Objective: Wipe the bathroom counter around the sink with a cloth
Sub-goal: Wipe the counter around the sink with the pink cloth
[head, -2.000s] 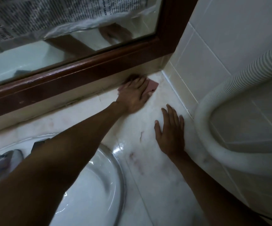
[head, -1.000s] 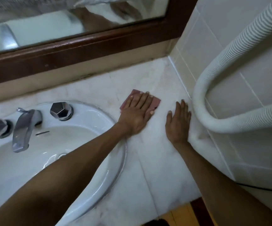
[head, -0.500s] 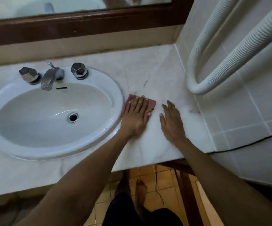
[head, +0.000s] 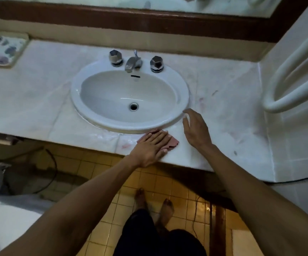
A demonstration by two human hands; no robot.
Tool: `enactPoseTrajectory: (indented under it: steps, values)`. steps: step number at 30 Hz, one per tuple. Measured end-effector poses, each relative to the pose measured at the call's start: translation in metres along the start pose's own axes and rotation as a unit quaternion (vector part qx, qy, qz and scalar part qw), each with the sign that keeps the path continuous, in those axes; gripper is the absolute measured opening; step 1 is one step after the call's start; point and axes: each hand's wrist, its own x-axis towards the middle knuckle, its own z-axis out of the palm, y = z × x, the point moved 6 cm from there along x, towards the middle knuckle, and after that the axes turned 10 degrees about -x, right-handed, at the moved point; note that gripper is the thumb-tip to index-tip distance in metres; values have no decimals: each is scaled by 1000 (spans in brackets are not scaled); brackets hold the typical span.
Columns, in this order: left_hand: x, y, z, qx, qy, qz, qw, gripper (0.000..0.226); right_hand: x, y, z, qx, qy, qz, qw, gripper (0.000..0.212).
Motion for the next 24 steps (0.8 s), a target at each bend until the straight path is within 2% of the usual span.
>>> enactPoseTrajectory:
  steps: [3,7,12,18,21,24]
  values:
    - [-31,-29,0,5,-2,-19,1000,59,10,-52,27,24,-33,-44,998,29]
    - [-75,-75,-5,-7,35,-68,997,59,12,-104,67,15,-94,-92,991,32]
    - [-123,-137,-24,-16,66,-99,993,62,10,-144,106,-12,-147,-106,983,36]
    - [-168,-240,-58,-66,119,-181,974,68,19,-185,146,-20,-182,-83,980,36]
    - [-187,-302,-83,-65,162,-258,950,70,25,-210,169,-36,-207,-81,974,38]
    - [-184,-318,-99,-84,212,-322,919,66,34,-236,184,-28,-208,-63,976,40]
